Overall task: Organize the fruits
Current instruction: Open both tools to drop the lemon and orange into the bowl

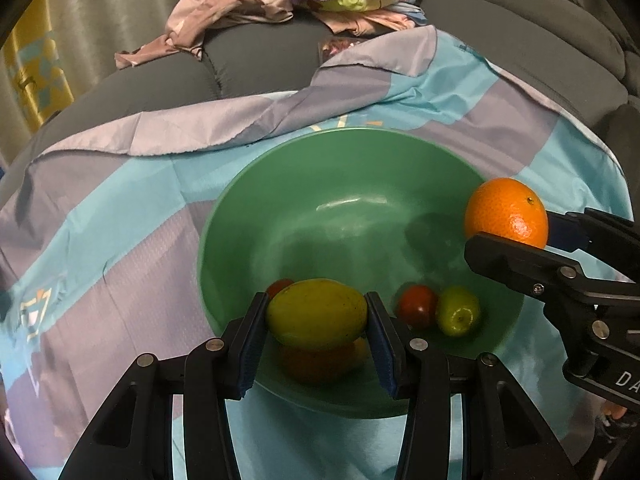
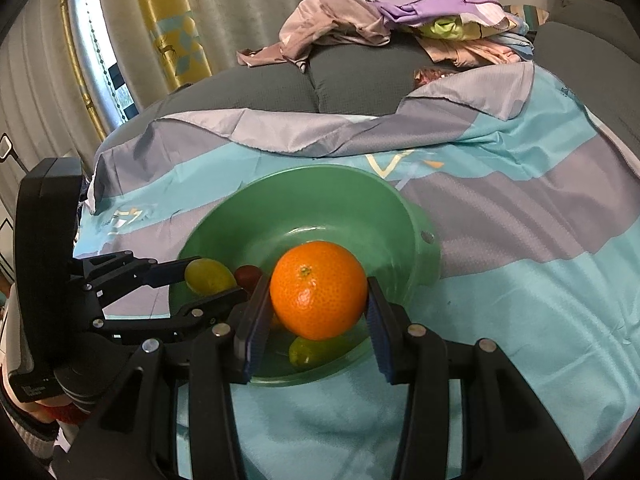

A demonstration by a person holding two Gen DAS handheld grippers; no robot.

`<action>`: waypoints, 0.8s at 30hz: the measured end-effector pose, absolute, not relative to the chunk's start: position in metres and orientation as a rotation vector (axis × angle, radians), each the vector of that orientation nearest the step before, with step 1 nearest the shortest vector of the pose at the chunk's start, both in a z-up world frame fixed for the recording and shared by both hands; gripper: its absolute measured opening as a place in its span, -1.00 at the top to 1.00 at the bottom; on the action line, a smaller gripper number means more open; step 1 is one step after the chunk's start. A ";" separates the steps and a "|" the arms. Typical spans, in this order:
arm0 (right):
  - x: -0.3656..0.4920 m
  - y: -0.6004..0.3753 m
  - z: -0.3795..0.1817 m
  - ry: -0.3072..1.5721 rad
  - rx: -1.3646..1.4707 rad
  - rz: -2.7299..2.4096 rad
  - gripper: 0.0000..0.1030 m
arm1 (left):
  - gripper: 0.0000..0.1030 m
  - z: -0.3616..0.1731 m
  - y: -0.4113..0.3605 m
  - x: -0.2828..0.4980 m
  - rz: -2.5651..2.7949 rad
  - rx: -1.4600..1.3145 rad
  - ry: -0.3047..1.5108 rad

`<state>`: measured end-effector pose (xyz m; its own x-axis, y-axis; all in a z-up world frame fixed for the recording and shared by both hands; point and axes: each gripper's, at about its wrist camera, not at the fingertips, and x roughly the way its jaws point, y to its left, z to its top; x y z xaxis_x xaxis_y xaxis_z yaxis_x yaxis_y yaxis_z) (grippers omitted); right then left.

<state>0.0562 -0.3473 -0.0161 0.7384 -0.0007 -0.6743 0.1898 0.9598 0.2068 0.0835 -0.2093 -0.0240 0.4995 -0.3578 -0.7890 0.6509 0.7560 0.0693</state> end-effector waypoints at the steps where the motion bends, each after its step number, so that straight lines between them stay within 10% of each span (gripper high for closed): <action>1: 0.057 -0.347 -0.017 0.737 0.271 -0.106 0.12 | 0.08 -0.025 -0.210 0.084 -0.627 0.386 0.849; 24: 0.051 -0.342 -0.007 0.737 0.260 -0.119 -0.07 | -0.16 -0.009 -0.198 0.080 -0.586 0.349 0.837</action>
